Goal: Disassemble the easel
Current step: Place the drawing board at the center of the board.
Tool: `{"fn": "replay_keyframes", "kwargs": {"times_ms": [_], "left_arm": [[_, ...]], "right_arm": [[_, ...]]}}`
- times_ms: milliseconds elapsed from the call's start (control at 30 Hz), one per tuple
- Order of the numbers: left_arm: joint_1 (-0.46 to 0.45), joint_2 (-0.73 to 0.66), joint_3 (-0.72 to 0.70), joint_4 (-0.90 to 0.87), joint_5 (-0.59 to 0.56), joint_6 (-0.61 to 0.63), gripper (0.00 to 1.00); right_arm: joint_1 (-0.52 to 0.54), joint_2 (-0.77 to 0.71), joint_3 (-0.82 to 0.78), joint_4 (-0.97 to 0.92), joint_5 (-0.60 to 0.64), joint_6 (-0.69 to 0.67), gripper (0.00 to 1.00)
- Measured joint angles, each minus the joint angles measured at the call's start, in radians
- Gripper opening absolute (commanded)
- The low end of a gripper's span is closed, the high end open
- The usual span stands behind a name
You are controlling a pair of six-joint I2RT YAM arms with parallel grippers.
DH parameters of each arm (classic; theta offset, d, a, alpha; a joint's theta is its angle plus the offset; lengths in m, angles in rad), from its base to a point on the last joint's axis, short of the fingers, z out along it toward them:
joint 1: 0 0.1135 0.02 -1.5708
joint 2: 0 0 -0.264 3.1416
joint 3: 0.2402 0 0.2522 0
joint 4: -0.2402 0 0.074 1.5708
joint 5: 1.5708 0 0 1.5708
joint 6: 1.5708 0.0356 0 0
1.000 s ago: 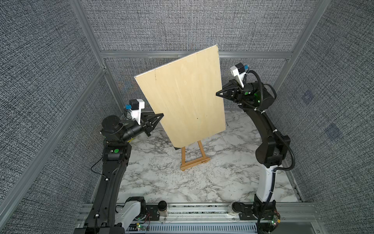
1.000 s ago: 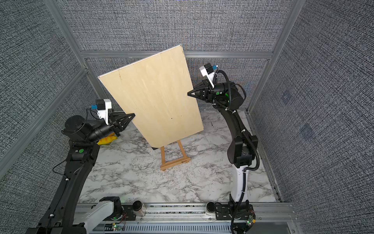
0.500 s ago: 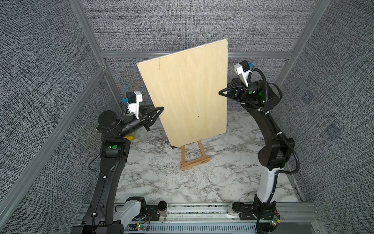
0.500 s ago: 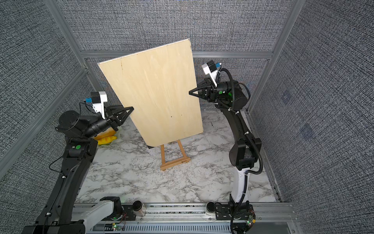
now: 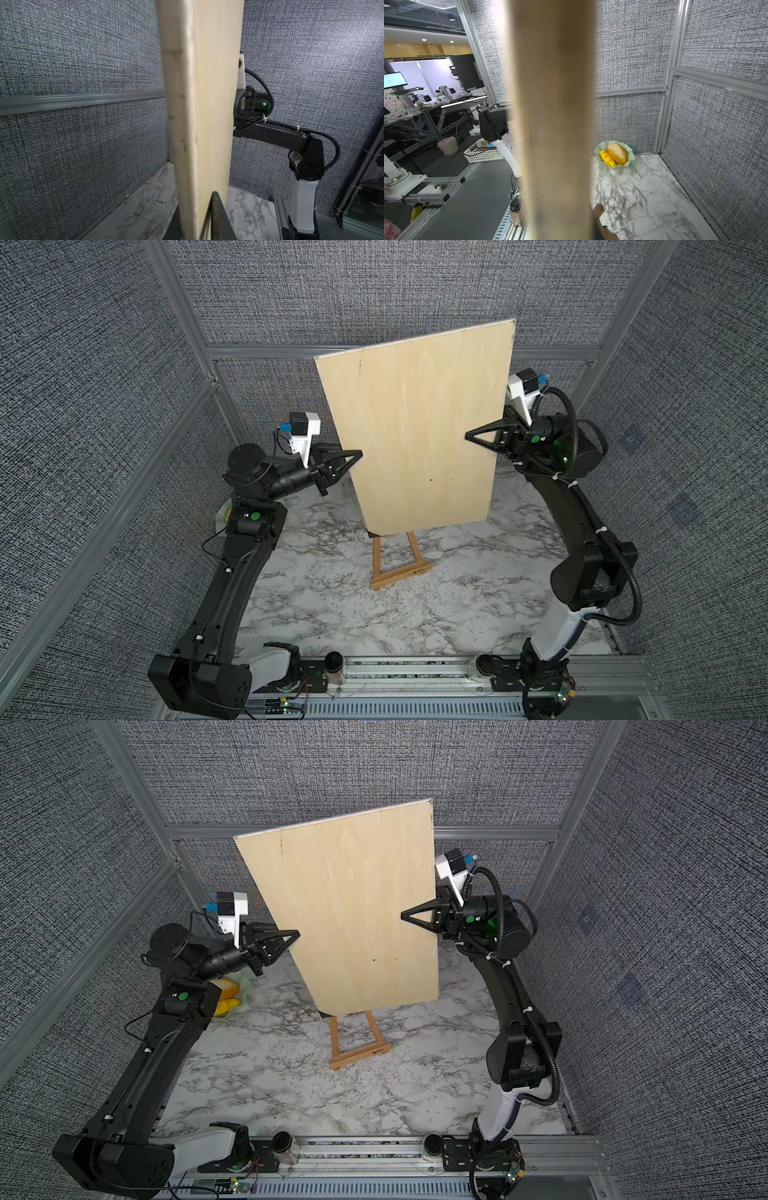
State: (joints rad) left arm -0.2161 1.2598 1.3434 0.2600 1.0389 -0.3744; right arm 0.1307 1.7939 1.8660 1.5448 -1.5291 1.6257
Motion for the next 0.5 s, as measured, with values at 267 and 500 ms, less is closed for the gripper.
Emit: {"fn": "replay_keyframes", "kwargs": {"times_ms": [267,500], "left_arm": [[-0.049,0.127,0.083,0.078,0.061,-0.004,0.0],[-0.127,0.245,0.185,0.147,0.076,-0.017,0.0]], "right_arm": [[-0.099,-0.071,-0.06,0.0,-0.016,-0.027,0.0],[-0.214,-0.153,-0.105,0.004,-0.016,-0.026,0.0]]}}
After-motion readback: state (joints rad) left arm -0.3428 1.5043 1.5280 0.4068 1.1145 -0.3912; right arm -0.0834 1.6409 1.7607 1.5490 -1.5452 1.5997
